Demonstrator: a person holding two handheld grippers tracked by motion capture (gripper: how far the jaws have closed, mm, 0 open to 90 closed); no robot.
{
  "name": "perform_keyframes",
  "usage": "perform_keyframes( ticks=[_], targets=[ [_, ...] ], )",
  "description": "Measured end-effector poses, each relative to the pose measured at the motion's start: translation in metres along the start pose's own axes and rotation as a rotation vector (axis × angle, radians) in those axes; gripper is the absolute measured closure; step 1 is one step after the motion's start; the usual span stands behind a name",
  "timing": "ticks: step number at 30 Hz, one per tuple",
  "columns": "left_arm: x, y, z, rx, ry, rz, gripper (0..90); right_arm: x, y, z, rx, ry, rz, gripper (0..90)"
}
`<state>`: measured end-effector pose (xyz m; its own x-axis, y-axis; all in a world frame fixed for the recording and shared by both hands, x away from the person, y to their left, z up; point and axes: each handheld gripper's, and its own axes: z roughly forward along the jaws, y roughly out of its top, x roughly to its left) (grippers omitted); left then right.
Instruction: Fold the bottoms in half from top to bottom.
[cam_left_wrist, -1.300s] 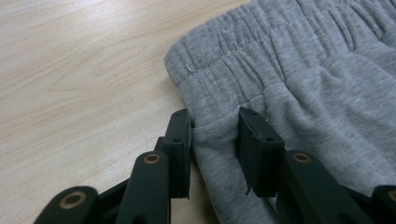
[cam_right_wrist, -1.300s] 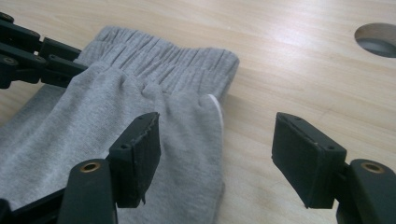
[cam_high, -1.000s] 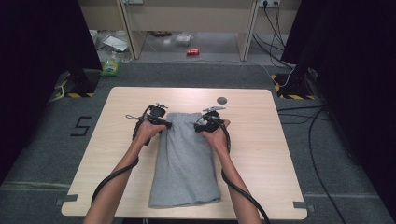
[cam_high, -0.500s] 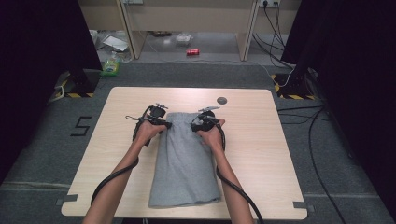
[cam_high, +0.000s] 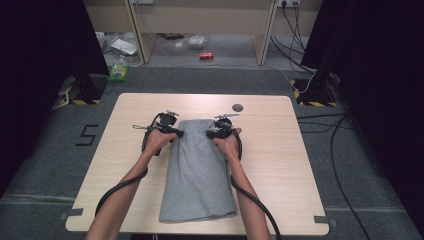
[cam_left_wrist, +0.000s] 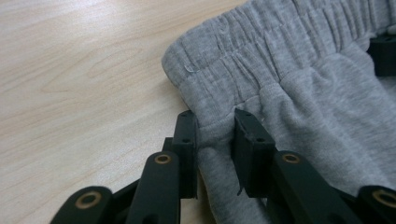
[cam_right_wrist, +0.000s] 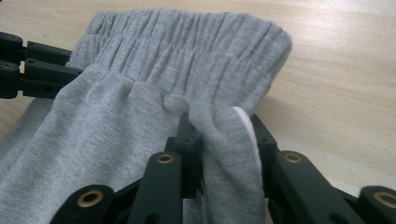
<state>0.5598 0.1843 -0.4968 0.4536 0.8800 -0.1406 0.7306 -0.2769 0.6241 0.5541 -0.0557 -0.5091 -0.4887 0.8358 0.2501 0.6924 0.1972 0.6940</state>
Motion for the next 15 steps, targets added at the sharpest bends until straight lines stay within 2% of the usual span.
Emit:
perform_keyframes(
  ticks=[2, 5, 8, 13, 15],
  targets=[
    [0.0, 0.004, 0.0, -0.015, 0.006, 0.007, 72.8, -0.002, 0.003, -0.003, -0.027, 0.002, -0.004, 80.3],
    [-0.004, 0.013, -0.004, -0.046, 0.003, 0.025, 73.6, -0.006, 0.008, -0.008, -0.055, -0.001, -0.001, 81.3],
    [-0.009, 0.024, -0.013, -0.07, -0.005, 0.039, 73.8, -0.01, 0.012, -0.014, -0.078, -0.004, 0.007, 81.7],
    [-0.017, 0.04, -0.029, -0.116, -0.016, 0.078, 74.0, -0.017, 0.017, -0.027, -0.137, 0.017, 0.041, 82.1],
    [-0.021, 0.045, -0.037, -0.134, -0.023, 0.092, 74.1, -0.018, 0.02, -0.033, -0.156, 0.019, 0.039, 82.1]
  ],
)
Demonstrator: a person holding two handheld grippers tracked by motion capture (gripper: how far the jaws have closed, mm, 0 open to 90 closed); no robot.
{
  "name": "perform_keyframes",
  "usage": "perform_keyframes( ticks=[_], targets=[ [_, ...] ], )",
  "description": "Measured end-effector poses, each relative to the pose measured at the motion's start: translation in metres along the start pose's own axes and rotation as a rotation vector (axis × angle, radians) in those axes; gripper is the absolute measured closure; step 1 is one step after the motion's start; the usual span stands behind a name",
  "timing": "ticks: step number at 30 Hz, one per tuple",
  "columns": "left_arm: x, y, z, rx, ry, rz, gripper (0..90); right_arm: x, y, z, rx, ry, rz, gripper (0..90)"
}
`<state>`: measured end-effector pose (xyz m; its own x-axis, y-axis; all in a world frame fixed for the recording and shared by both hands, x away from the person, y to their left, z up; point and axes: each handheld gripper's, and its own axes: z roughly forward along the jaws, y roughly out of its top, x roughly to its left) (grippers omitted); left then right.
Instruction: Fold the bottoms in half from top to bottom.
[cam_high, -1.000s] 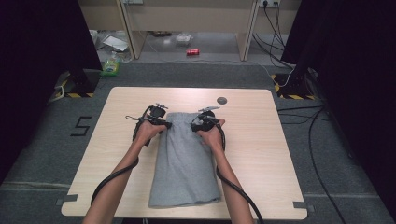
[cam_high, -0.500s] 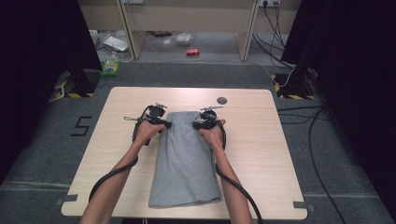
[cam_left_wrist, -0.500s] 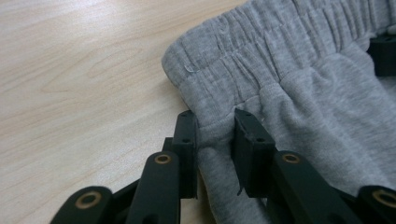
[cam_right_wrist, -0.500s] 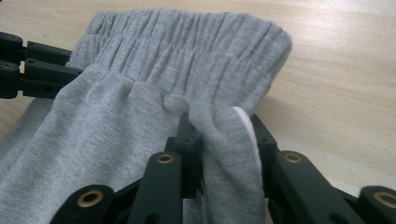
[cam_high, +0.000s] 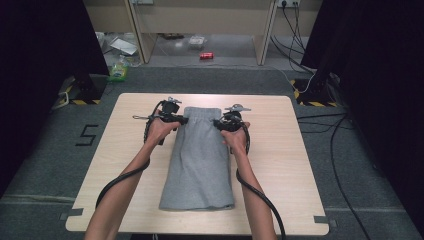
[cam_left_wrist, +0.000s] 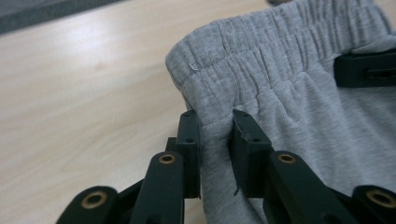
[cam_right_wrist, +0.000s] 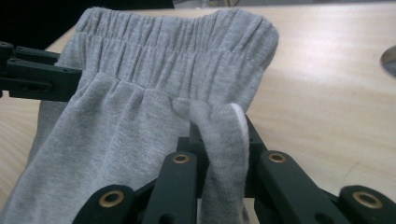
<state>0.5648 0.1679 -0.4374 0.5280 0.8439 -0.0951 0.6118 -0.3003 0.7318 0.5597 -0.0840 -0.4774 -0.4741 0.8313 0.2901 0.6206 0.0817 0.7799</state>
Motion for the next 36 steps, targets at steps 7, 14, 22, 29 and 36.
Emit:
perform_keyframes(
  ticks=[7, 14, 22, 29, 36],
  targets=[
    [-0.001, 0.019, -0.026, -0.082, -0.039, 0.03, 74.4, 0.004, 0.021, -0.02, -0.071, 0.01, -0.031, 82.2],
    [-0.003, 0.009, -0.054, -0.159, -0.115, 0.075, 74.5, 0.016, 0.024, -0.042, -0.117, 0.054, -0.084, 82.3],
    [-0.016, -0.02, -0.079, -0.21, -0.159, 0.158, 74.7, 0.031, 0.004, -0.067, -0.142, 0.097, -0.157, 82.2],
    [-0.03, -0.051, -0.098, -0.239, -0.206, 0.195, 74.7, 0.047, -0.024, -0.089, -0.145, 0.114, -0.215, 82.2],
    [-0.04, -0.089, -0.106, -0.238, -0.251, 0.208, 74.2, 0.057, -0.056, -0.106, -0.141, 0.142, -0.259, 82.1]
  ],
)
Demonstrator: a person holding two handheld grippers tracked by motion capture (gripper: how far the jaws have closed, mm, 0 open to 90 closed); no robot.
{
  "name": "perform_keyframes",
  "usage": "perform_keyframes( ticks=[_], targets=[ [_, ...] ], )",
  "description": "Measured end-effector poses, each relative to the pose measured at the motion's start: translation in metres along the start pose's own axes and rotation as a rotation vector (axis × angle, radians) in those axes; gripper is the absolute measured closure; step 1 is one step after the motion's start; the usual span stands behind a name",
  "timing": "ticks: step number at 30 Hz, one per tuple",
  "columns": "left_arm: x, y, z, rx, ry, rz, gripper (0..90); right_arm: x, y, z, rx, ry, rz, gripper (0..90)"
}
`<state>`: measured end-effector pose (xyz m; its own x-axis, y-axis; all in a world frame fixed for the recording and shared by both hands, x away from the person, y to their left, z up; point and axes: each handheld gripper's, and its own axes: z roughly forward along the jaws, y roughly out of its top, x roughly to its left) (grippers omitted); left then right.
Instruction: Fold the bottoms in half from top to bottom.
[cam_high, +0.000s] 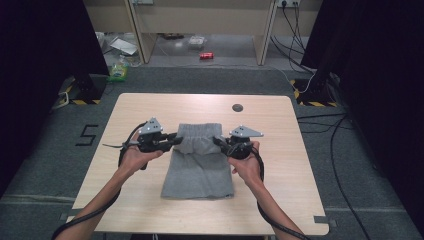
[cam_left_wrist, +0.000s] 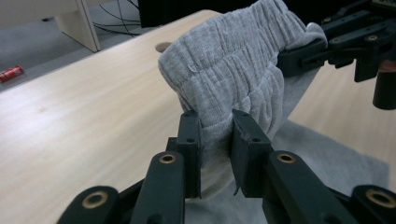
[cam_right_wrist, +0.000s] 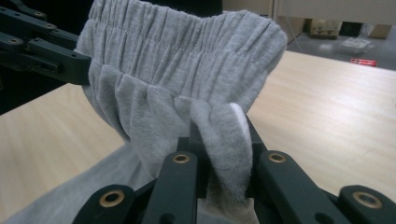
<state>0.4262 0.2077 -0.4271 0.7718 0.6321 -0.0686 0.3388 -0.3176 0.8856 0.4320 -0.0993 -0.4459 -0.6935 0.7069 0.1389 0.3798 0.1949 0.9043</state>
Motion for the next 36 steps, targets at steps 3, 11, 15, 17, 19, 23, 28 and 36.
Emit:
perform_keyframes(
  ticks=[3, 11, 15, 17, 19, 23, 28, 36],
  targets=[
    [-0.005, -0.014, -0.003, 0.001, -0.014, -0.006, 74.1, 0.009, -0.01, -0.004, 0.008, 0.007, -0.016, 82.1],
    [-0.017, -0.043, 0.001, 0.041, -0.045, 0.004, 73.2, 0.019, -0.038, -0.011, 0.051, 0.032, -0.014, 81.2],
    [-0.022, -0.055, 0.003, 0.054, -0.055, 0.0, 72.0, 0.022, -0.05, -0.015, 0.08, 0.041, -0.006, 78.3],
    [-0.024, -0.061, 0.002, 0.059, -0.061, 0.001, 71.0, 0.025, -0.055, -0.016, 0.098, 0.052, -0.004, 75.2],
    [-0.025, -0.065, 0.001, 0.061, -0.076, -0.013, 68.5, 0.027, -0.058, -0.019, 0.112, 0.052, -0.003, 71.3],
    [-0.03, -0.069, -0.002, 0.06, -0.098, -0.027, 63.4, 0.029, -0.061, -0.026, 0.127, 0.055, 0.0, 64.6],
    [-0.036, -0.071, -0.006, 0.041, -0.128, -0.046, 57.5, 0.032, -0.061, -0.035, 0.123, 0.063, 0.013, 59.7],
    [-0.048, -0.072, -0.011, 0.037, -0.153, -0.047, 52.5, 0.035, -0.062, -0.048, 0.113, 0.059, 0.004, 58.4]
  ],
)
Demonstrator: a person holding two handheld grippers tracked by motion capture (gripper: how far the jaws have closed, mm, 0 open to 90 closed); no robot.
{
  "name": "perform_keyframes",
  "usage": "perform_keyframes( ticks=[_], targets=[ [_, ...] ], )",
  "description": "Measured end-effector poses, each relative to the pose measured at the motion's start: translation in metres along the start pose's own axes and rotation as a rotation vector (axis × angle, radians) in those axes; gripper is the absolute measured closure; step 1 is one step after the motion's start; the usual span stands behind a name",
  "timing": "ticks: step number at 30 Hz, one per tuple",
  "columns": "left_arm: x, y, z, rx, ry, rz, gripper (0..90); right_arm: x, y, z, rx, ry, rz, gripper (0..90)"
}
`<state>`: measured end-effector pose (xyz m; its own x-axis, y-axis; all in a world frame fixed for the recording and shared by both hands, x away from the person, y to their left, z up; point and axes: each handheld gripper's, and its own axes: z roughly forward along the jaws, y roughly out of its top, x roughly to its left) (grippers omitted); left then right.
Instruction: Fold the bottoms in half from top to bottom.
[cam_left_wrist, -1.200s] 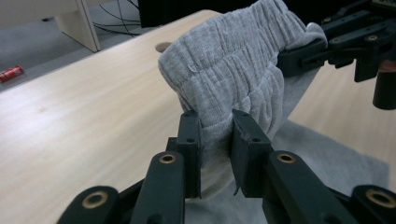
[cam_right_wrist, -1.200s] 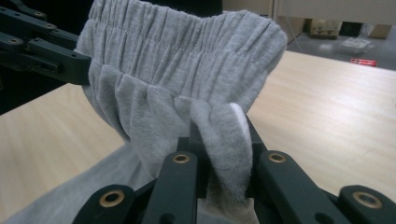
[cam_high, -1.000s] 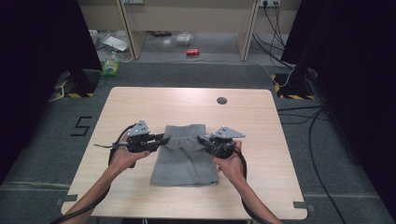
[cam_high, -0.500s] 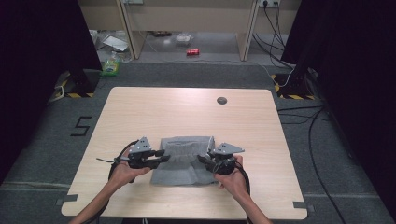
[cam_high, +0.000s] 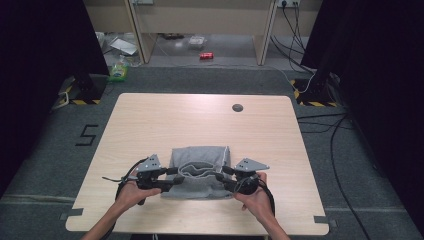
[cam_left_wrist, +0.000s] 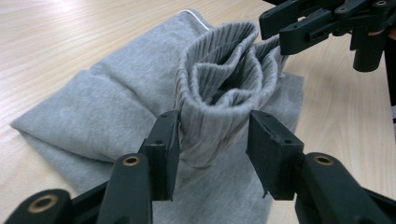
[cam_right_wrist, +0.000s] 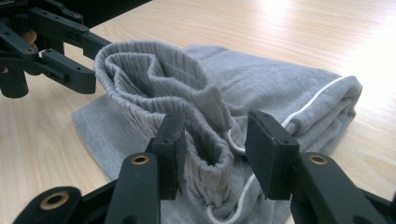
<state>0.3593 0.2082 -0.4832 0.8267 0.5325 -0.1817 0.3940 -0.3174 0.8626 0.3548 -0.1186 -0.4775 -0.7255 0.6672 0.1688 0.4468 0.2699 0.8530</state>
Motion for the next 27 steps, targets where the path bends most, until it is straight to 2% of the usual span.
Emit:
perform_keyframes(
  ticks=[5, 7, 9, 13, 15, 19, 20, 23, 26, 27],
  targets=[
    [-0.002, 0.007, -0.009, -0.055, -0.028, -0.03, 50.2, 0.004, 0.003, -0.002, -0.014, 0.009, -0.005, 58.1],
    [-0.002, 0.01, -0.011, -0.071, -0.025, -0.035, 49.4, 0.003, 0.003, -0.002, -0.018, 0.011, -0.003, 57.9],
    [-0.002, 0.011, -0.009, -0.072, -0.006, -0.044, 49.0, 0.003, 0.004, -0.002, -0.019, 0.008, -0.004, 57.9],
    [0.0, 0.007, 0.001, -0.021, 0.091, -0.058, 47.0, 0.005, 0.003, 0.001, -0.009, 0.011, -0.007, 57.3],
    [-0.001, 0.004, 0.006, 0.001, 0.114, -0.057, 46.6, 0.007, 0.003, 0.004, -0.005, 0.009, -0.006, 56.9],
    [-0.01, -0.001, 0.013, 0.037, 0.123, -0.019, 46.0, 0.01, 0.004, 0.012, 0.01, 0.014, -0.013, 56.8],
    [-0.014, -0.003, 0.015, 0.055, 0.128, 0.003, 46.0, 0.01, 0.004, 0.013, 0.013, 0.018, -0.015, 56.9],
    [-0.021, -0.011, 0.02, 0.099, 0.146, 0.051, 45.9, 0.014, 0.0, 0.018, 0.059, 0.022, -0.034, 58.6],
    [-0.024, -0.017, 0.023, 0.112, 0.15, 0.053, 46.0, 0.019, -0.007, 0.021, 0.135, 0.019, -0.072, 60.0],
    [-0.023, -0.018, 0.023, 0.113, 0.147, 0.04, 46.0, 0.02, -0.01, 0.022, 0.156, 0.027, -0.081, 60.0]
  ],
)
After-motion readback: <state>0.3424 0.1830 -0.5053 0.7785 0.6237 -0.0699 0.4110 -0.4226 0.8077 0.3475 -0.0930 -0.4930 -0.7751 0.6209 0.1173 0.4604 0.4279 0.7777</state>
